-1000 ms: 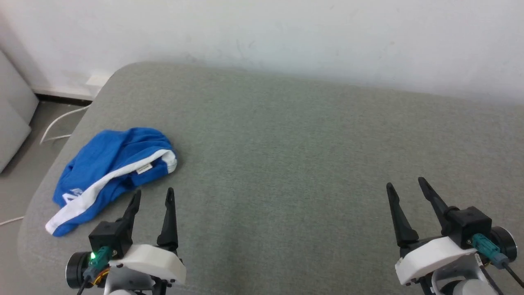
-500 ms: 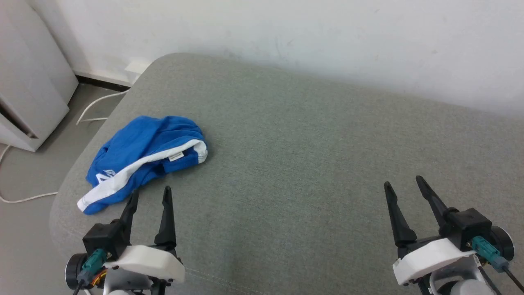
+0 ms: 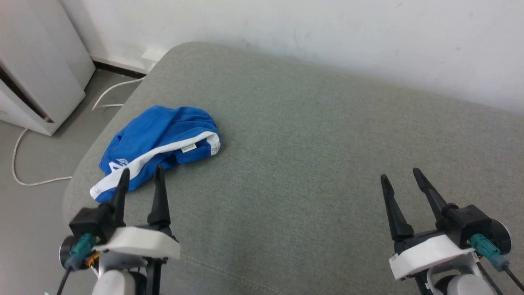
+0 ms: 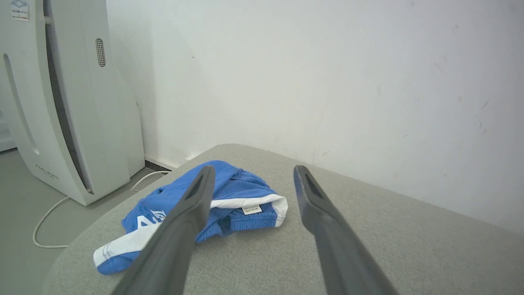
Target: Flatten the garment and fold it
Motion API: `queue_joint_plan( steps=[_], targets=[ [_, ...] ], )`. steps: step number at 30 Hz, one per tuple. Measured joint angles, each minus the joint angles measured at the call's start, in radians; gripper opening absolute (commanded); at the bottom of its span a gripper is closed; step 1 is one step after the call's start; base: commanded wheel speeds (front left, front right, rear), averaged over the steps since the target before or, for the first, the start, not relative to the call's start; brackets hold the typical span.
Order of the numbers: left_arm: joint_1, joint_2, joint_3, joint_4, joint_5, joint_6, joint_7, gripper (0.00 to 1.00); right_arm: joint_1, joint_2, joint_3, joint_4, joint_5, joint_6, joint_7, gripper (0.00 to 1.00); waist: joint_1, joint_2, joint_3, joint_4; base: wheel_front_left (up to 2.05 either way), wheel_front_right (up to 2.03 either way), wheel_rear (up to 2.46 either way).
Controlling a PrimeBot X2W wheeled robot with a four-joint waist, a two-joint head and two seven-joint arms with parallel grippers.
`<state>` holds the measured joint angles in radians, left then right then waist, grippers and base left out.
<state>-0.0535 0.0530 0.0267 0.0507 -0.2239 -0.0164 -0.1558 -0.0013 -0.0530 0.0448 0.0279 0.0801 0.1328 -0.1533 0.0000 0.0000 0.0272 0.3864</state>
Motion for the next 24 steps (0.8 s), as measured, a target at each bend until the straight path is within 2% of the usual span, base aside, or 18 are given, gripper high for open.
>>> queue_joint_plan(
  steps=[8, 11, 17, 24],
  targets=[
    [-0.159, -0.001, 0.032, 0.029, -0.009, -0.001, -0.018, 1.00, -0.044, 0.000, 0.016, 0.012, -0.012, 0.000, -0.018, 1.00, 0.0001, 0.0000, 0.060, -0.011, 0.00, 0.00, 0.00],
    [-0.246, 0.007, 0.062, 0.074, -0.004, -0.016, -0.023, 1.00, -0.058, 0.000, 0.015, 0.018, -0.019, 0.000, -0.025, 1.00, 0.0001, 0.0000, 0.085, -0.024, 0.00, 0.00, 0.00],
    [-0.435, 0.091, 0.088, 0.246, -0.015, -0.043, -0.021, 1.00, -0.093, 0.000, 0.006, 0.021, -0.031, 0.000, -0.034, 1.00, 0.0002, 0.0000, 0.145, -0.055, 0.00, 0.00, 0.00],
    [-0.630, 0.195, 0.096, 0.486, -0.079, -0.072, 0.097, 1.00, -0.133, 0.001, 0.002, 0.010, -0.046, 0.000, -0.042, 1.00, 0.0003, 0.0000, 0.235, -0.090, 0.00, 0.00, 0.00]
  ],
)
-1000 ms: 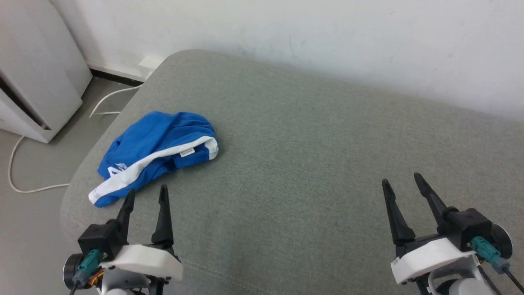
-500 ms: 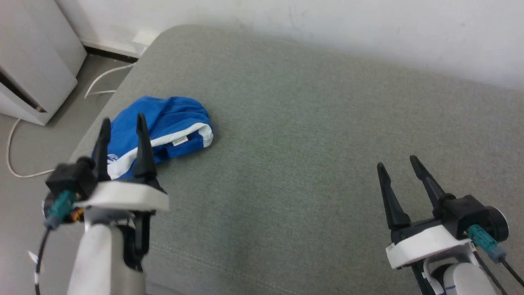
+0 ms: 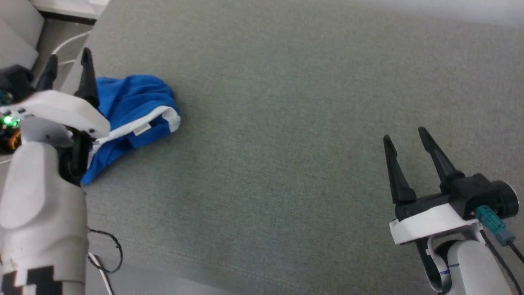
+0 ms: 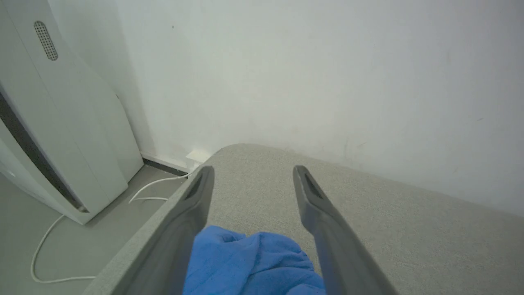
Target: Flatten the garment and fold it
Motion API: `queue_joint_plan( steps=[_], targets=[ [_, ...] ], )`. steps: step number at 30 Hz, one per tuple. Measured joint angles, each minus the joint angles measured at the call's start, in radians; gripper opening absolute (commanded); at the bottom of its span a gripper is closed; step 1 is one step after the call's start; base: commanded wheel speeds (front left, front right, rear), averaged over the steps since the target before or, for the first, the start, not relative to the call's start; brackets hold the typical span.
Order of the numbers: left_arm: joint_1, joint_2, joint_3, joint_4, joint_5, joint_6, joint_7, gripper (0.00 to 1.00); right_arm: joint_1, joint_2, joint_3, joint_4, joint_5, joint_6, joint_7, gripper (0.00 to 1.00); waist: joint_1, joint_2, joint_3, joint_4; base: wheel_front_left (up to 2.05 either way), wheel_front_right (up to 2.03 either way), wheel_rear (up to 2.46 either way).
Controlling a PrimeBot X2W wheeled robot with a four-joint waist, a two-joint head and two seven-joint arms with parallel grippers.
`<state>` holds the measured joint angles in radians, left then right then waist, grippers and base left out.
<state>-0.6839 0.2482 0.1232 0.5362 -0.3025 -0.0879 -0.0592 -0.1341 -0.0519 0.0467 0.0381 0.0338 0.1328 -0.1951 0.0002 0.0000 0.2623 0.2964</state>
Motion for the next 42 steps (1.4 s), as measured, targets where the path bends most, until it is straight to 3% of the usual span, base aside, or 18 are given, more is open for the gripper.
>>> queue_joint_plan(
  steps=[12, 19, 20, 21, 22, 24, 30, 42],
  targets=[
    [-0.188, 0.127, -0.052, 0.391, -0.113, -0.026, 0.338, 1.00, -0.078, 0.001, 0.021, -0.032, -0.027, 0.000, -0.003, 1.00, 0.0000, 0.0000, 0.174, -0.054, 0.00, 0.00, 0.00],
    [-0.286, 0.193, -0.127, 0.491, -0.173, -0.035, 0.521, 1.00, -0.105, 0.001, 0.026, -0.040, -0.034, 0.000, -0.016, 1.00, -0.0003, 0.0000, 0.259, -0.077, 0.00, 0.00, 0.00],
    [-0.302, 0.204, -0.138, 0.503, -0.176, -0.037, 0.546, 0.85, -0.110, 0.001, 0.029, -0.040, -0.034, 0.000, -0.019, 1.00, -0.0003, 0.0000, 0.268, -0.080, 0.00, 0.00, 0.00],
    [-0.316, 0.212, -0.144, 0.512, -0.185, -0.042, 0.566, 0.50, -0.114, 0.001, 0.030, -0.040, -0.034, 0.000, -0.021, 1.00, -0.0003, 0.0000, 0.276, -0.082, 0.00, 0.00, 0.00],
    [-0.326, 0.219, -0.148, 0.519, -0.195, -0.044, 0.577, 0.00, -0.116, 0.001, 0.032, -0.041, -0.034, 0.000, -0.023, 1.00, -0.0004, 0.0000, 0.283, -0.084, 0.00, 0.00, 0.00],
    [-0.342, 0.231, -0.160, 0.527, -0.214, -0.044, 0.593, 0.00, -0.119, 0.001, 0.033, -0.040, -0.033, 0.000, -0.027, 1.00, -0.0003, 0.0000, 0.294, -0.088, 0.00, 0.00, 0.00],
    [-0.335, 0.243, -0.200, 0.529, -0.216, -0.044, 0.541, 0.00, -0.125, 0.001, 0.035, -0.021, -0.029, 0.000, -0.035, 1.00, -0.0001, 0.0000, 0.277, -0.090, 0.00, 0.00, 0.00],
    [-0.308, 0.262, -0.238, 0.524, -0.137, -0.009, 0.107, 0.00, -0.094, 0.002, 0.036, 0.040, 0.032, 0.000, -0.056, 1.00, -0.0002, 0.0000, 0.119, -0.077, 0.00, 0.00, 0.00]
  ],
)
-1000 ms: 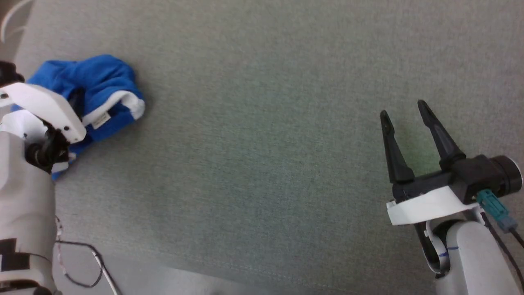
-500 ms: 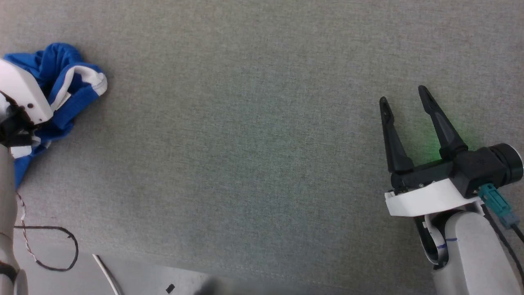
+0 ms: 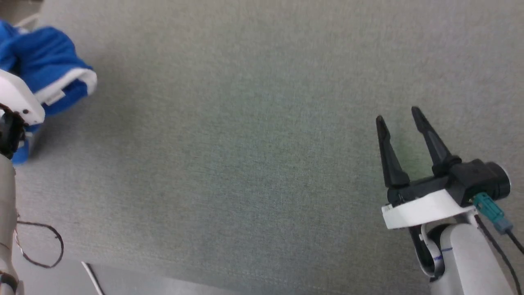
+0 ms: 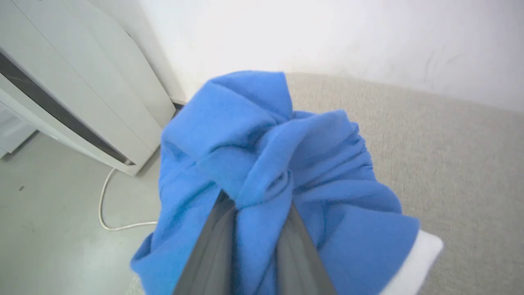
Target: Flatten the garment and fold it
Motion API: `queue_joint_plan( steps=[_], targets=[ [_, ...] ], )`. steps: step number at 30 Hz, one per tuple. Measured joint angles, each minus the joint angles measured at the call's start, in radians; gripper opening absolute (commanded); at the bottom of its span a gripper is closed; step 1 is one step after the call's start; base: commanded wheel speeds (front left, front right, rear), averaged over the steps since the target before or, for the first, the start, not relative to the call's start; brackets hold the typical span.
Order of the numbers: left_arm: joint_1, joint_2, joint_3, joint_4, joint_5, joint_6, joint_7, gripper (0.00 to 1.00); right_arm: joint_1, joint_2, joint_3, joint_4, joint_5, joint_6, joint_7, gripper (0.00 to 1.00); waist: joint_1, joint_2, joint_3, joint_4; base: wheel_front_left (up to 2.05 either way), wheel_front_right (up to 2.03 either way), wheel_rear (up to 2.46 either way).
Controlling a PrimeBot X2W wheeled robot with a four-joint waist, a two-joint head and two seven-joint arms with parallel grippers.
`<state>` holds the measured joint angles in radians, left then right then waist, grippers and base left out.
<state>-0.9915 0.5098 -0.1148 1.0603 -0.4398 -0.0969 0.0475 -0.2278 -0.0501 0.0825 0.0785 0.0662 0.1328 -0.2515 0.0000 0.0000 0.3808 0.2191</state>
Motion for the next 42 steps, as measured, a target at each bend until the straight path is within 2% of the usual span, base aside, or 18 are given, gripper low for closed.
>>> queue_joint_plan(
  steps=[4, 7, 9, 13, 19, 23, 29, 31, 36, 42],
  targets=[
    [-0.011, 0.003, -0.017, -0.020, 0.033, 0.014, -0.198, 0.00, 0.033, 0.000, -0.009, 0.010, 0.021, 0.000, -0.005, 1.00, -0.0001, 0.0000, -0.073, 0.001, 0.00, 0.00, 0.00],
    [-0.017, -0.004, -0.023, -0.049, 0.057, 0.032, -0.287, 0.00, 0.061, 0.000, -0.025, 0.008, 0.034, 0.000, -0.006, 1.00, -0.0001, 0.0000, -0.129, 0.001, 0.00, 0.00, 0.00],
    [-0.017, -0.014, -0.024, -0.102, 0.079, 0.052, -0.300, 0.00, 0.082, 0.000, -0.043, 0.007, 0.038, 0.000, -0.006, 1.00, -0.0002, 0.0000, -0.165, 0.000, 0.00, 0.00, 0.00],
    [0.012, -0.055, 0.023, -0.355, 0.119, 0.082, -0.305, 0.00, 0.110, 0.000, -0.074, 0.007, 0.041, 0.000, -0.006, 1.00, -0.0003, 0.0000, -0.230, -0.008, 0.00, 0.00, 0.00],
    [0.183, -0.164, 0.069, -0.563, 0.150, 0.078, -0.305, 0.00, 0.146, 0.000, -0.098, 0.006, 0.045, 0.000, -0.006, 1.00, -0.0003, 0.0000, -0.298, -0.056, 0.00, 0.00, 0.00],
    [0.263, -0.256, 0.064, -0.638, 0.157, 0.050, -0.305, 0.00, 0.172, -0.001, -0.114, 0.005, 0.050, 0.000, -0.006, 1.00, -0.0002, 0.0000, -0.322, -0.112, 0.00, 0.00, 0.00],
    [0.353, -0.389, 0.001, -0.665, 0.160, 0.012, -0.305, 0.00, 0.190, -0.001, -0.122, 0.010, 0.059, 0.000, -0.006, 1.00, -0.0001, 0.0000, -0.341, -0.208, 0.00, 0.00, 0.00],
    [0.378, -0.417, -0.028, -0.659, 0.159, 0.002, -0.305, 0.00, 0.193, -0.001, -0.118, 0.011, 0.063, 0.000, -0.006, 1.00, -0.0001, 0.0000, -0.344, -0.241, 0.00, 0.00, 0.00],
    [0.444, -0.449, -0.121, -0.616, 0.143, -0.010, -0.305, 0.00, 0.193, -0.001, -0.116, 0.016, 0.075, 0.000, -0.006, 1.00, 0.0000, 0.0000, -0.346, -0.320, 0.00, 0.00, 0.00],
    [0.544, -0.459, -0.237, -0.522, 0.067, -0.018, -0.304, 0.00, 0.193, -0.001, -0.111, 0.024, 0.095, 0.000, -0.006, 1.00, -0.0001, 0.0000, -0.331, -0.394, 0.00, 0.00, 0.00]
  ],
)
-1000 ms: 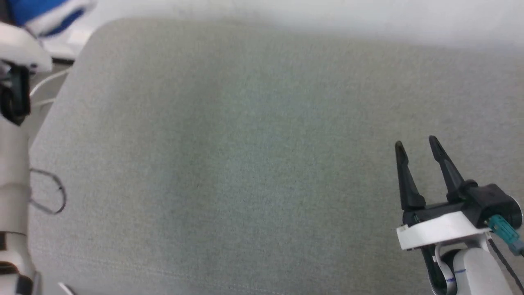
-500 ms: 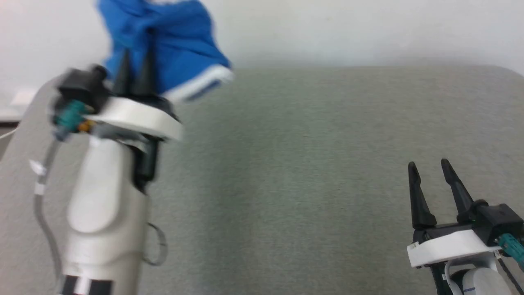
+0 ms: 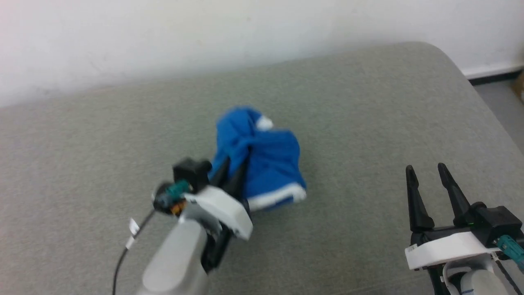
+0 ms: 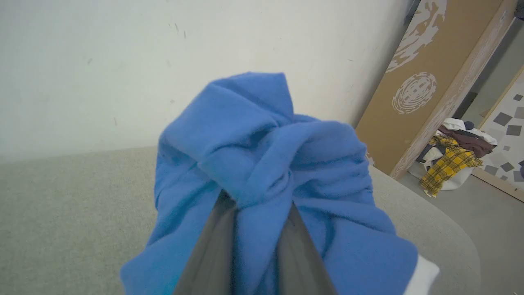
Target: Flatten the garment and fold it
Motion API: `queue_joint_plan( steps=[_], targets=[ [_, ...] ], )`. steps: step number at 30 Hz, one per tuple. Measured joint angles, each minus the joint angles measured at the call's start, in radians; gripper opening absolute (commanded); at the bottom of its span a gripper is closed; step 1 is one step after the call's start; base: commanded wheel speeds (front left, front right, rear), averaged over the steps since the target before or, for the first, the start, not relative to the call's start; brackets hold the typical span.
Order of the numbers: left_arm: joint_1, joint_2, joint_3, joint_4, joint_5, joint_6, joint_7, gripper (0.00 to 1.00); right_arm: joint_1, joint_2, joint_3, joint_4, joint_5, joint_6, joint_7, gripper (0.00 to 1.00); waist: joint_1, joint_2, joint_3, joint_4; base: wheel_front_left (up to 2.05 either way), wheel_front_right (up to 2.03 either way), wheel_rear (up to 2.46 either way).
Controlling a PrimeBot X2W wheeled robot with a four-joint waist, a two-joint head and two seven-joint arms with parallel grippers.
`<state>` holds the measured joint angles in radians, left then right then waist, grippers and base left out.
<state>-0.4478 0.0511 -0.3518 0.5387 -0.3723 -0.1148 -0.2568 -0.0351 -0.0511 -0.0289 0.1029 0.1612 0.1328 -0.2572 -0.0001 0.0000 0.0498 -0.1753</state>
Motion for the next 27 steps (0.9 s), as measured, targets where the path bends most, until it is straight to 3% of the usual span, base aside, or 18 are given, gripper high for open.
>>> queue_joint_plan(
  steps=[3, 4, 5, 6, 9, 16, 27],
  targets=[
    [0.037, 0.000, -0.068, 0.043, -0.030, 0.000, 0.000, 0.00, 0.000, -0.001, 0.003, 0.002, 0.012, 0.000, 0.000, 1.00, 0.0001, 0.0000, 0.024, -0.019, 0.00, 0.00, 0.00],
    [0.046, -0.001, -0.088, 0.056, -0.035, 0.001, 0.000, 0.16, -0.001, -0.001, 0.004, 0.003, 0.016, 0.000, 0.000, 1.00, 0.0002, 0.0000, 0.033, -0.022, 0.00, 0.00, 0.00],
    [0.053, -0.001, -0.106, 0.064, -0.039, 0.001, 0.000, 0.83, -0.001, 0.000, 0.006, 0.003, 0.017, 0.000, 0.000, 1.00, 0.0002, 0.0000, 0.042, -0.025, 0.00, 0.00, 0.00],
    [0.057, 0.000, -0.122, 0.071, -0.042, 0.001, 0.000, 1.00, -0.001, 0.000, 0.007, 0.004, 0.018, 0.000, 0.000, 1.00, 0.0002, 0.0000, 0.049, -0.027, 0.00, 0.00, 0.00],
    [0.062, -0.001, -0.154, 0.051, -0.055, 0.001, 0.000, 1.00, -0.002, 0.000, 0.007, 0.012, 0.018, 0.000, 0.000, 1.00, 0.0003, 0.0000, 0.063, -0.027, 0.00, 0.00, 0.00],
    [0.099, -0.002, -0.120, -0.193, -0.063, 0.015, 0.000, 1.00, -0.004, -0.001, 0.001, 0.015, 0.016, 0.000, 0.000, 1.00, 0.0001, 0.0000, 0.045, 0.007, 0.00, 0.00, 0.00],
    [0.240, -0.001, 0.130, -0.388, 0.056, 0.055, 0.000, 1.00, 0.008, 0.000, 0.006, 0.016, 0.006, 0.000, 0.000, 1.00, 0.0000, 0.0000, -0.016, 0.065, 0.00, 0.00, 0.00]
  ],
)
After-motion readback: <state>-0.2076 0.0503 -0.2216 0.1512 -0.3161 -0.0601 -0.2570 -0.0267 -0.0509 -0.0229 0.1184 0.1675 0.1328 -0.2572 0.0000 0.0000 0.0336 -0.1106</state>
